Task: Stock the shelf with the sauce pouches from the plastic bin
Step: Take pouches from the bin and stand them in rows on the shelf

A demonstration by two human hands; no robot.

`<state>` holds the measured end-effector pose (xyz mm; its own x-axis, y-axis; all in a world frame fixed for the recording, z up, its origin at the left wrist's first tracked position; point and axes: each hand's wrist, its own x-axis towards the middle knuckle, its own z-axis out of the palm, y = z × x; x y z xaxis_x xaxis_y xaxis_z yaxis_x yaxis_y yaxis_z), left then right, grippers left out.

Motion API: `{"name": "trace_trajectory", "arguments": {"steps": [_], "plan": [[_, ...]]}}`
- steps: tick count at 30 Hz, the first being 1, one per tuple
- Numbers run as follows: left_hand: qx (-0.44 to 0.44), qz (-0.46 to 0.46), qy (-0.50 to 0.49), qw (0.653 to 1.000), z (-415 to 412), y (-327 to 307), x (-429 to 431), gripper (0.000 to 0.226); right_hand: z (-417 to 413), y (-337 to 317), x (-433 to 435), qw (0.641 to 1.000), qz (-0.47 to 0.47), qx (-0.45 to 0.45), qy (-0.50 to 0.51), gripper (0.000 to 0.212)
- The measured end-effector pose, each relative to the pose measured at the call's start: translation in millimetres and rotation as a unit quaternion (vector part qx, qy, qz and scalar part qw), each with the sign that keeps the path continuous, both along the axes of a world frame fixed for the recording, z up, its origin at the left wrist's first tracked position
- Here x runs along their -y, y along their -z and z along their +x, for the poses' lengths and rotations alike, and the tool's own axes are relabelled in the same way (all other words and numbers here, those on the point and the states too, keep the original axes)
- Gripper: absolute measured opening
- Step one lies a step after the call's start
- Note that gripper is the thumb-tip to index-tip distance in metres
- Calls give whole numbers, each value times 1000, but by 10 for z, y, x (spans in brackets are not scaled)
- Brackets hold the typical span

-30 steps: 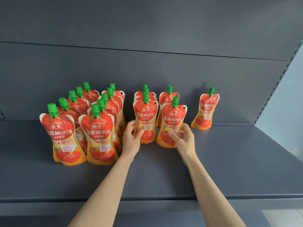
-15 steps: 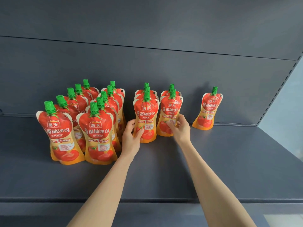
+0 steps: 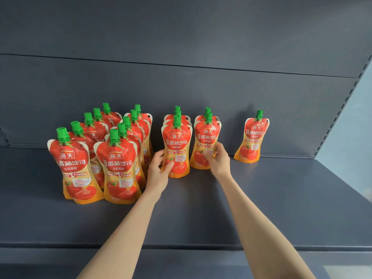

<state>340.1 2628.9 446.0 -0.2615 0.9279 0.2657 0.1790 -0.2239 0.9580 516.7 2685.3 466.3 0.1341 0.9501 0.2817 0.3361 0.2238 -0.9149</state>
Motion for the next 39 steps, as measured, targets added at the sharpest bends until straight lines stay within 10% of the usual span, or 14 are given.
{"name": "trace_trajectory", "arguments": {"steps": [12, 28, 39], "plan": [[-95, -35, -47, 994, 35, -81, 176, 52, 82, -46, 145, 996, -35, 70, 53, 69], [-180, 98, 26, 978, 739, -93, 2071, 28, 696, 187, 2601, 989, 18, 92, 118, 26], [-143, -139, 262, 944, 1814, 1244, 3597, 26, 1715, 1424, 4667, 947, -187, 76, 248, 19]]}}
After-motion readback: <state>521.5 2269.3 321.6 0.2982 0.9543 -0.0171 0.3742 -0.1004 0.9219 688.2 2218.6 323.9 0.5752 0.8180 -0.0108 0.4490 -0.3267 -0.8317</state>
